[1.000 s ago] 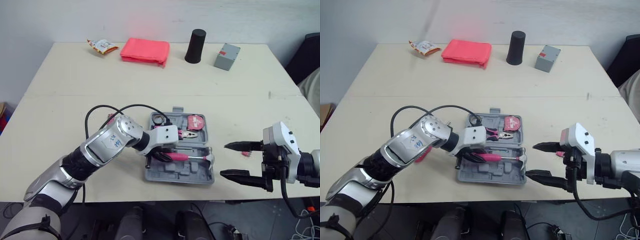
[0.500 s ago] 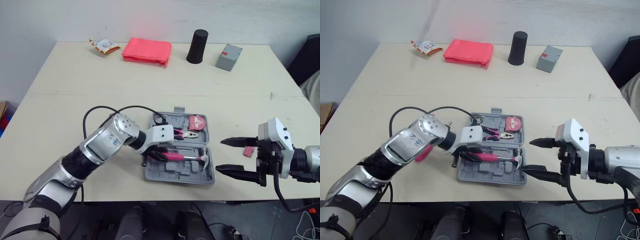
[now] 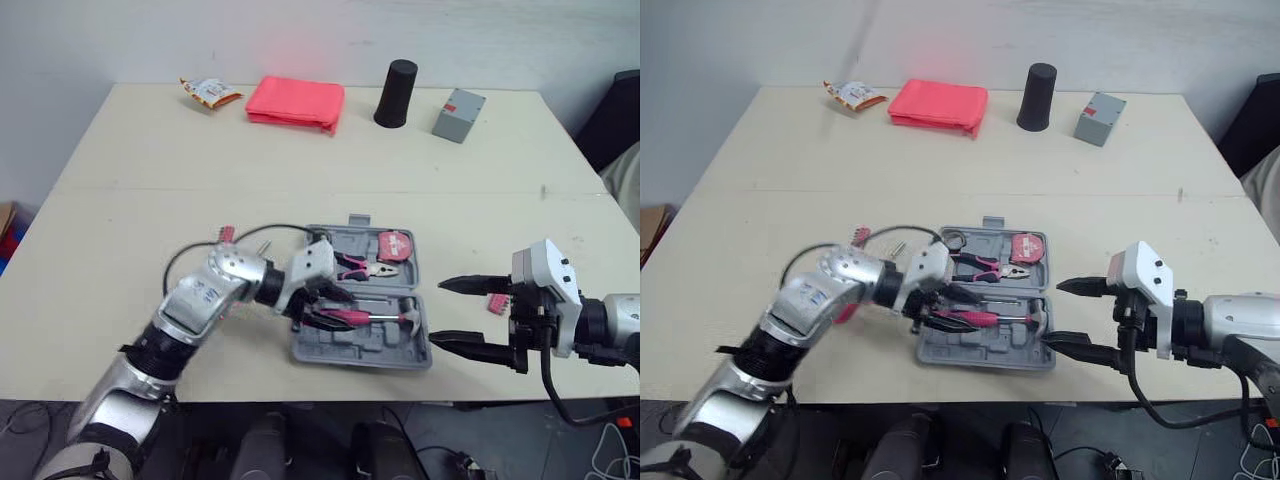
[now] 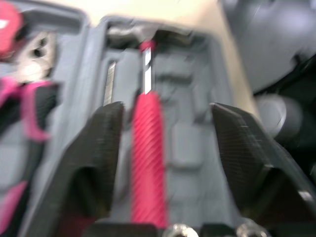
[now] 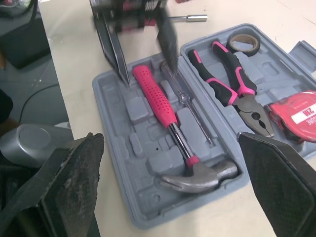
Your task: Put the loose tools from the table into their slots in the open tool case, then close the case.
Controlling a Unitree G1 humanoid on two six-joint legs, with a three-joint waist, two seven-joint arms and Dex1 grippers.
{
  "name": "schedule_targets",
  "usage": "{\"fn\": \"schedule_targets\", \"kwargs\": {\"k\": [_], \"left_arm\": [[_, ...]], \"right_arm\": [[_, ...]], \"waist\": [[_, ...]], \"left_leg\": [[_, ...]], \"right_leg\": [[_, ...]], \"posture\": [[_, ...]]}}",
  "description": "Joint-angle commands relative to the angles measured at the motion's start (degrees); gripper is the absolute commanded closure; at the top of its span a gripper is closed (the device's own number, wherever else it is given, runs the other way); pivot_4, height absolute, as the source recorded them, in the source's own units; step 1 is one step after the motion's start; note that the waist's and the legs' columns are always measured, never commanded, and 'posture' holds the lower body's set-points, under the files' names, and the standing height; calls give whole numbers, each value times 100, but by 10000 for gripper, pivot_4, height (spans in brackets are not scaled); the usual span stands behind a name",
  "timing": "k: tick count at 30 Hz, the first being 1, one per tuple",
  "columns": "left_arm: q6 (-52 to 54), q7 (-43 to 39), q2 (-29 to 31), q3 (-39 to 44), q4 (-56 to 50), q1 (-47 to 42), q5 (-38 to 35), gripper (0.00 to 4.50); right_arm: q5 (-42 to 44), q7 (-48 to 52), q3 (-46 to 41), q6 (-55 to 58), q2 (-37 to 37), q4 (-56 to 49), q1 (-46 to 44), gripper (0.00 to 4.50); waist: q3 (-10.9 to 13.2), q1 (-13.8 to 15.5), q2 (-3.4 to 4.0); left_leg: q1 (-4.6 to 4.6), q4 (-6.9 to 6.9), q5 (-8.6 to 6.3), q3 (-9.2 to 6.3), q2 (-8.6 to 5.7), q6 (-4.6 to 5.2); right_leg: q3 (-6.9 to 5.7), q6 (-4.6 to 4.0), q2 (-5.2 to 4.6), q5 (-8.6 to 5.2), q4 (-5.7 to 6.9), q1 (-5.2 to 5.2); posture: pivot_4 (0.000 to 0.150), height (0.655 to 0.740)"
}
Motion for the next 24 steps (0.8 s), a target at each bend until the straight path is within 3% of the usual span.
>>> {"fn": "schedule_targets", "kwargs": {"k": [1, 2, 3, 8, 16, 24], "left_arm": [[-473, 247, -270, 95, 281, 24, 150, 36077], [-586, 260, -300, 53, 358, 33, 229, 42418], [-674, 273, -340, 8, 420, 44, 289, 44535], [-930, 431, -526, -200, 770, 35, 627, 44535], [-998, 122, -315, -937, 1079, 34, 1285, 44535], [-1288, 228, -156, -1611, 1584, -173, 2317, 44535]], "right_arm": [[35, -28, -23, -74, 19, -78, -28, 0], [29, -29, -15, -75, 21, -72, -35, 0], [28, -34, -15, -75, 23, -68, -38, 0], [-13, -51, -9, -106, 45, -62, -7, 0], [-168, -91, 95, -192, 139, 21, -3, 0], [-390, -151, 226, -318, 228, 116, 27, 0]], "waist": [[-1, -5, 1], [-1, -5, 1], [-1, -7, 1], [-1, -9, 2], [-3, -5, 3], [-58, 1, 25]], "left_leg": [[1, 1, -1, 0, -2, 1], [3, 0, -1, 0, -1, 1], [3, -1, -1, 1, -1, 1], [3, -4, -1, 1, -1, 1], [9, -2, -2, 0, -1, 3], [66, -5, -46, -14, 1, 39]], "right_leg": [[1, 0, -1, 0, 2, 0], [0, 2, -1, 1, 1, 1], [0, 2, -1, 1, 1, 1], [-1, 2, 0, 1, 0, 0], [-3, 2, -2, 1, -1, 9], [-12, 2, -31, 1, -35, 83]], "posture": [[1500, 7355], [1500, 7355], [1500, 7355], [1500, 7355], [1500, 7355], [1500, 7355]]}}
